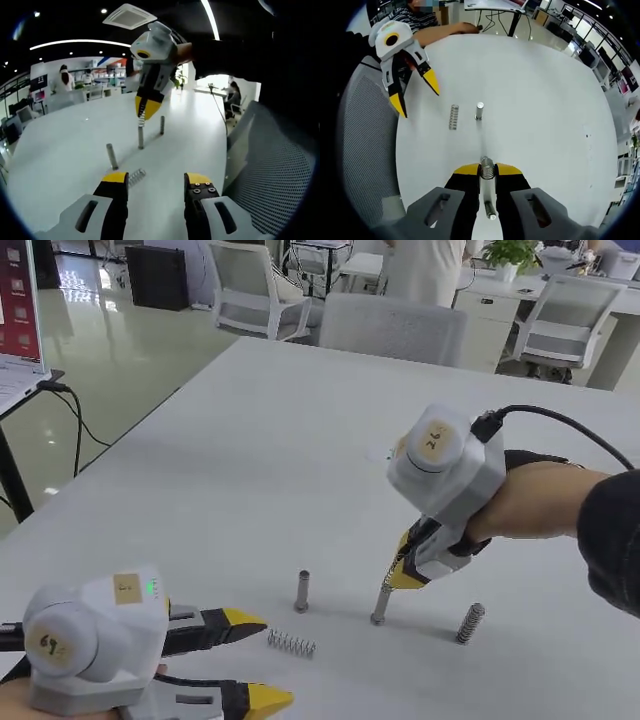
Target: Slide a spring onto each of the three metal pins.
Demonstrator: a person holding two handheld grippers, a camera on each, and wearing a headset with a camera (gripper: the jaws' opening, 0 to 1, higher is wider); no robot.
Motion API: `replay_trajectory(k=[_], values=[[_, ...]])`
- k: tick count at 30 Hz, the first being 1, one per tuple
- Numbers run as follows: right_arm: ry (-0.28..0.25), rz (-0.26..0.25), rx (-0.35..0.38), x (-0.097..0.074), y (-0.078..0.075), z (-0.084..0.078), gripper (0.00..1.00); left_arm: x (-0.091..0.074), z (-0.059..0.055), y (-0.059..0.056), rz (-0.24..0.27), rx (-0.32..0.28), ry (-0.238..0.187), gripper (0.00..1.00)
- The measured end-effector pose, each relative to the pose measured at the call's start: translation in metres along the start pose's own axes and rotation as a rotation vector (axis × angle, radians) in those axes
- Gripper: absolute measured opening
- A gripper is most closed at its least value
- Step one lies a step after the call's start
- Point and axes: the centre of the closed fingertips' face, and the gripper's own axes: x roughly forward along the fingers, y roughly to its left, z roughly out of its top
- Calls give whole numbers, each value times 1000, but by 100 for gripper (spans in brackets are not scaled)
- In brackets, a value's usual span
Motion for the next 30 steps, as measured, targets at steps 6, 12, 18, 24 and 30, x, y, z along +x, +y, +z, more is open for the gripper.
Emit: replay_trajectory(k=[6, 12, 18, 24, 30], values=[[4, 2, 4, 3, -1, -1, 8, -1, -1, 1, 1, -1, 2, 37], [10, 8, 9, 6, 0, -1, 8, -1, -2, 2, 3, -3, 1, 37], [18, 15, 11, 12, 0, -2, 8, -2, -3, 3, 4, -5, 3, 37], [26, 21, 15, 17, 1, -4, 8, -2, -4, 3, 3, -5, 5, 37], [35, 27, 23, 24, 1, -6, 8, -1, -4, 3, 2, -5, 7, 36]])
